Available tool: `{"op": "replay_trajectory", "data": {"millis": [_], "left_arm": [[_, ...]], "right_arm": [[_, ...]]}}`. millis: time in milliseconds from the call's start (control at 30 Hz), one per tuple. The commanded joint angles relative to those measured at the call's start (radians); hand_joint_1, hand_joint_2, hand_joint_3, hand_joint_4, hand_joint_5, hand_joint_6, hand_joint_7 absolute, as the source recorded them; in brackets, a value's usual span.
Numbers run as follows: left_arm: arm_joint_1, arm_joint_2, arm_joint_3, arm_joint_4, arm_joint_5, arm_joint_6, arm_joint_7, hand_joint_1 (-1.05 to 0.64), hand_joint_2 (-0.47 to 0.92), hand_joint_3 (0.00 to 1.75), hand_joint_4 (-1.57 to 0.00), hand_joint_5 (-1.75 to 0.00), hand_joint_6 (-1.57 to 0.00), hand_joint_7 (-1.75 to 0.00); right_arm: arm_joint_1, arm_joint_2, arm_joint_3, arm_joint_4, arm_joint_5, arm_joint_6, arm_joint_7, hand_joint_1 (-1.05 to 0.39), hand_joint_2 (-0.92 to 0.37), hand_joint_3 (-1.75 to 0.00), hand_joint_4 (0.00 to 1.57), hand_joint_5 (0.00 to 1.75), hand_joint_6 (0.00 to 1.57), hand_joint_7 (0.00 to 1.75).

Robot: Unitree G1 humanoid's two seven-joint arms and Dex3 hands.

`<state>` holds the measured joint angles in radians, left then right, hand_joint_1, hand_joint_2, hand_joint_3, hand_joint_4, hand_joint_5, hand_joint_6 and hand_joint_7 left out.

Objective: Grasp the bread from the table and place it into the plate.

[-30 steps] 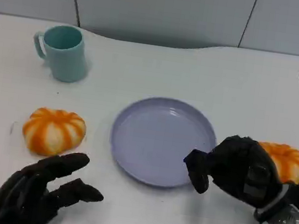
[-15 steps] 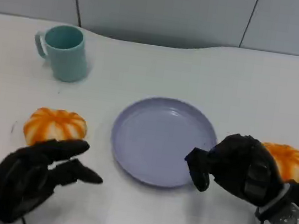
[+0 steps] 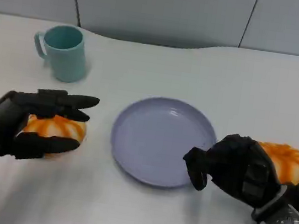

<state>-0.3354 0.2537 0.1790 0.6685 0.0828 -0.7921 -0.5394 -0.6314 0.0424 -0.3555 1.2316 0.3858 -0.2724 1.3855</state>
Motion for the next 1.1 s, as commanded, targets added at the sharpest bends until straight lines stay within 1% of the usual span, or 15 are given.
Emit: {"op": "replay_trajectory", "data": {"millis": [33,100,133,200,233,333,400,467,567,700,800,900,967,1067,1100], "left_arm": [[-0.133,0.102,-0.101,0.215,0.242,0.036,0.279,-0.78,0.92,0.13,-0.27,-0.26,-0.39,0.0],[-0.169,0.114,-0.142,0.285,0.289,0.042,0.36,-0.82,0.92,0.19,-0.18,-0.2,-0.3,0.0],[-0.199,0.116,-0.169,0.337,0.317,0.057,0.404,-0.83,0.92,0.2,-0.17,-0.19,-0.29,0.0],[-0.248,0.113,-0.213,0.424,0.355,0.085,0.476,-0.95,0.92,0.27,-0.05,-0.13,-0.17,0.0],[-0.266,0.111,-0.23,0.455,0.365,0.093,0.504,-0.97,0.92,0.28,-0.02,-0.11,-0.14,0.0],[-0.313,0.096,-0.283,0.536,0.398,0.147,0.592,-1.03,0.92,0.36,0.0,-0.03,-0.07,-0.01],[-0.336,0.083,-0.315,0.581,0.417,0.187,0.646,-1.05,0.92,0.39,0.0,-0.01,-0.04,-0.01],[-0.347,0.078,-0.338,0.606,0.424,0.206,0.679,-1.05,0.92,0.41,-0.01,-0.01,-0.03,0.0],[-0.359,0.055,-0.358,0.641,0.421,0.265,0.718,-1.05,0.92,0.41,-0.02,-0.02,-0.04,-0.01],[-0.363,0.034,-0.377,0.663,0.418,0.313,0.723,-1.05,0.92,0.41,-0.03,-0.02,-0.04,-0.01],[-0.366,0.026,-0.399,0.671,0.426,0.339,0.728,-1.05,0.92,0.4,-0.04,-0.03,-0.05,-0.01],[-0.374,0.013,-0.452,0.683,0.47,0.412,0.755,-1.05,0.92,0.39,-0.05,-0.04,-0.06,-0.02],[-0.372,0.005,-0.481,0.69,0.495,0.446,0.775,-1.05,0.92,0.37,-0.08,-0.05,-0.09,-0.03],[-0.372,0.001,-0.495,0.694,0.5,0.462,0.782,-1.05,0.92,0.35,-0.1,-0.06,-0.11,-0.03],[-0.367,-0.004,-0.477,0.698,0.481,0.477,0.787,-1.04,0.92,0.33,-0.1,-0.07,-0.12,-0.03]], "right_arm": [[-0.013,-0.008,-0.005,-0.002,0.007,0.003,0.006,-0.41,-0.92,0.0,0.61,1.69,1.18,0.01],[-0.013,-0.008,-0.005,-0.001,0.007,0.004,0.011,-0.41,-0.92,0.0,0.62,1.64,1.17,0.0],[-0.013,-0.009,-0.004,-0.001,0.005,0.009,0.012,-0.41,-0.92,0.0,0.63,1.63,1.17,0.0],[-0.012,-0.01,-0.003,-0.002,0.004,0.017,0.011,-0.4,-0.92,0.0,0.63,1.61,1.16,0.0],[-0.011,-0.009,-0.003,-0.004,0.005,0.02,0.01,-0.39,-0.92,0.0,0.63,1.63,1.16,0.0],[-0.006,-0.01,0.003,-0.011,-0.002,0.018,0.002,-0.41,-0.92,0.0,0.62,1.67,1.17,0.01],[-0.005,-0.006,0.003,-0.009,0.001,0.015,0.016,-0.41,-0.92,-0.01,0.61,1.69,1.16,0.0],[-0.005,-0.002,0.001,-0.008,0.005,0.008,0.029,-0.4,-0.92,-0.02,0.6,1.69,1.15,0.0],[0.0,-0.002,0.008,-0.013,-0.003,0.012,0.015,-0.41,-0.91,-0.01,0.61,1.68,1.16,0.01],[0.008,-0.006,0.021,-0.025,-0.01,-0.011,0.017,-0.43,-0.92,0.0,0.6,1.72,1.17,0.01],[0.012,-0.016,0.039,-0.034,-0.026,-0.03,0.003,-0.47,-0.92,0.0,0.66,1.64,1.2,0.03],[0.027,-0.023,0.052,-0.06,-0.032,-0.02,-0.018,-0.46,-0.9,0.0,0.68,1.65,1.22,0.04],[0.035,-0.025,0.056,-0.069,-0.025,-0.01,-0.008,-0.45,-0.9,0.0,0.67,1.65,1.22,0.04],[0.039,-0.026,0.061,-0.076,-0.018,-0.003,-0.004,-0.44,-0.9,0.0,0.66,1.66,1.22,0.05],[0.046,-0.031,0.069,-0.087,-0.024,-0.001,-0.014,-0.44,-0.9,0.0,0.66,1.66,1.22,0.05]]}}
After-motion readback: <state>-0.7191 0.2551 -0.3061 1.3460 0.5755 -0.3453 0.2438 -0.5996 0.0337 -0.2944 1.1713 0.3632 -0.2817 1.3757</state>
